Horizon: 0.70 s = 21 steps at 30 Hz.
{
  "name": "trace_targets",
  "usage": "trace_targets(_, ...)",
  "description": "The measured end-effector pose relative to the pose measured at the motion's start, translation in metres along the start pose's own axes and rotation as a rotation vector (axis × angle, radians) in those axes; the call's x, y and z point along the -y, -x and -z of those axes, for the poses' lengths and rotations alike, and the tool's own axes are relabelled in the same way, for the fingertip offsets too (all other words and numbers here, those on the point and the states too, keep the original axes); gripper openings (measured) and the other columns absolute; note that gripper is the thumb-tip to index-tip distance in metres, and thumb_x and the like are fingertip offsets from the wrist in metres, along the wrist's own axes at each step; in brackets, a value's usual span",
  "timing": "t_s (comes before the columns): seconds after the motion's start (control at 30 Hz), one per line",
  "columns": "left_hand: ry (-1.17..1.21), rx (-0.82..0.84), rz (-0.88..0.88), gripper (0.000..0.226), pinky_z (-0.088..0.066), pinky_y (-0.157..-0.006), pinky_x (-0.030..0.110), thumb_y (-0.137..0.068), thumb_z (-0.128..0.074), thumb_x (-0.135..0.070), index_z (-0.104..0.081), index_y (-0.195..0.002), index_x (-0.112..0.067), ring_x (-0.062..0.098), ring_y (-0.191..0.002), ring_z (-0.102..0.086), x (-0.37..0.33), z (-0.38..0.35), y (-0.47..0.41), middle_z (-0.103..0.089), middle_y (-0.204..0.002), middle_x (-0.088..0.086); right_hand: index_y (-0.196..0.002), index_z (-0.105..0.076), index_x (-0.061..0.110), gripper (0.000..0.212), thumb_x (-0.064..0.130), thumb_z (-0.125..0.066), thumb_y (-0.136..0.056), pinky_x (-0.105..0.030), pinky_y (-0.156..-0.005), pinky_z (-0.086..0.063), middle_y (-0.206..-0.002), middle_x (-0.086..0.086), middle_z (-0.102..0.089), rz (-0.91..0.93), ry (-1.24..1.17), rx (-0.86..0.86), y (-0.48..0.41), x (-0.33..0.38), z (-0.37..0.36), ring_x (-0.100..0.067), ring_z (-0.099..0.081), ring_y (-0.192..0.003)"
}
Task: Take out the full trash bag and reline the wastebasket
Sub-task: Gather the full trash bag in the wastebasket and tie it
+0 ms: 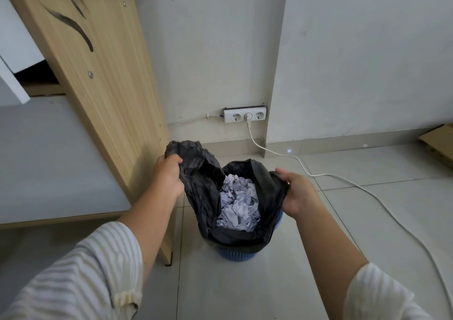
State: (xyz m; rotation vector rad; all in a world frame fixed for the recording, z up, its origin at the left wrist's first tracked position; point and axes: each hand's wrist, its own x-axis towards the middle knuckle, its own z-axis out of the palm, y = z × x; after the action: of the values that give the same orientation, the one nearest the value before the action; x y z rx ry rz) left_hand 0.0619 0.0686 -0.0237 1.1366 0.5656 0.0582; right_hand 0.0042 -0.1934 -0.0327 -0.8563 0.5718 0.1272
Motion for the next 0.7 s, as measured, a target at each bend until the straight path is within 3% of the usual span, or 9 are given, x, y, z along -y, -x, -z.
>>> trace_targets(0.07, 0.044, 0.01, 0.038, 0.029, -0.055, -0.078, 0.043, -0.088, -0.044, -0.01, -0.058, -0.113, -0.004, 0.034, -0.093, -0.066, -0.003, -0.003, 0.002, -0.064, -0.112, 0.019, -0.108, -0.064, 0.007, 0.023, 0.003, -0.049, -0.092, -0.036, -0.068, -0.057, -0.098, -0.013, -0.07, 0.046, 0.061, 0.005, 0.001, 0.001, -0.004, -0.028, -0.068, -0.081)
trace_targets(0.13, 0.063, 0.019, 0.092, 0.027, -0.055, -0.081, 0.042, -0.09, -0.05, -0.03, -0.061, -0.1, -0.007, 0.031, -0.092, -0.066, -0.007, -0.01, 0.01, -0.065, -0.107, 0.015, -0.104, -0.069, 0.009, 0.032, -0.006, -0.044, -0.091, -0.03, -0.064, -0.055, -0.094, -0.01, -0.071, 0.17, 0.153, -0.032, 0.001, 0.001, -0.009, -0.023, -0.067, -0.08)
trace_targets(0.2, -0.062, 0.035, 0.134, 0.06, -0.049, -0.094, 0.048, -0.079, -0.058, -0.062, -0.059, -0.113, -0.013, 0.031, -0.107, -0.061, -0.013, -0.015, 0.015, -0.061, -0.117, 0.009, -0.097, -0.071, 0.012, 0.041, -0.013, -0.041, -0.086, -0.027, -0.068, -0.054, -0.095, -0.009, -0.07, 0.296, 0.246, -0.073, 0.003, 0.002, -0.012, -0.023, -0.066, -0.084)
trace_targets(0.27, -0.323, 0.058, 0.15, 0.096, -0.042, -0.103, 0.051, -0.062, -0.07, -0.073, -0.051, -0.132, -0.01, 0.034, -0.121, -0.054, -0.016, -0.015, 0.017, -0.054, -0.135, 0.008, -0.096, -0.071, 0.01, 0.044, -0.017, -0.039, -0.083, -0.024, -0.066, -0.052, -0.091, -0.007, -0.069, 0.367, 0.269, -0.085, 0.008, 0.004, -0.015, -0.02, -0.064, -0.082)
trace_targets(0.33, -0.497, 0.08, 0.086, 0.072, -0.049, -0.096, 0.051, -0.068, -0.081, -0.043, -0.058, -0.123, -0.003, 0.036, -0.106, -0.063, -0.015, -0.016, 0.014, -0.063, -0.121, 0.017, -0.092, -0.069, 0.006, 0.041, -0.018, -0.037, -0.084, -0.023, -0.06, -0.051, -0.084, -0.007, -0.067, 0.362, 0.168, -0.063, 0.01, 0.009, -0.018, -0.018, -0.062, -0.073)
trace_targets(0.4, -0.565, 0.054, -0.014, 0.034, -0.053, -0.091, 0.047, -0.085, -0.067, -0.014, -0.058, -0.116, -0.005, 0.032, -0.092, -0.065, -0.016, -0.018, 0.015, -0.065, -0.101, 0.015, -0.083, -0.064, 0.009, 0.04, -0.018, -0.034, -0.085, -0.027, -0.06, -0.052, -0.082, -0.008, -0.064, 0.317, 0.027, -0.033, 0.008, 0.012, -0.021, -0.019, -0.06, -0.07)
trace_targets(0.47, -0.487, 0.046, -0.107, 0.018, -0.054, -0.088, 0.041, -0.094, -0.053, -0.012, -0.056, -0.109, -0.021, 0.027, -0.082, -0.063, -0.021, -0.022, 0.018, -0.063, -0.088, 0.007, -0.078, -0.06, 0.011, 0.041, -0.017, -0.031, -0.086, -0.03, -0.062, -0.052, -0.081, -0.009, -0.061, 0.295, -0.062, -0.026, 0.006, 0.015, -0.02, -0.02, -0.058, -0.069)
trace_targets(0.6, -0.276, -0.02, -0.213, 0.022, -0.054, -0.083, 0.041, -0.096, -0.041, -0.012, -0.055, -0.106, -0.026, 0.024, -0.078, -0.062, -0.027, -0.023, 0.015, -0.062, -0.087, 0.002, -0.084, -0.057, 0.013, 0.042, -0.016, -0.027, -0.084, -0.033, -0.062, -0.051, -0.084, -0.01, -0.059, 0.304, -0.063, -0.047, 0.005, 0.025, -0.012, -0.022, -0.056, -0.069)
trace_targets(0.7, -0.176, -0.042, -0.236, 0.03, -0.053, -0.083, 0.042, -0.094, -0.037, -0.006, -0.059, -0.105, -0.022, 0.027, -0.081, -0.062, -0.031, -0.02, 0.014, -0.062, -0.088, 0.004, -0.099, -0.061, 0.009, 0.023, 0.0, -0.044, -0.086, -0.03, -0.062, -0.05, -0.087, -0.015, -0.061, 0.27, 0.194, -0.08, 0.005, 0.031, -0.013, -0.025, -0.059, -0.07)
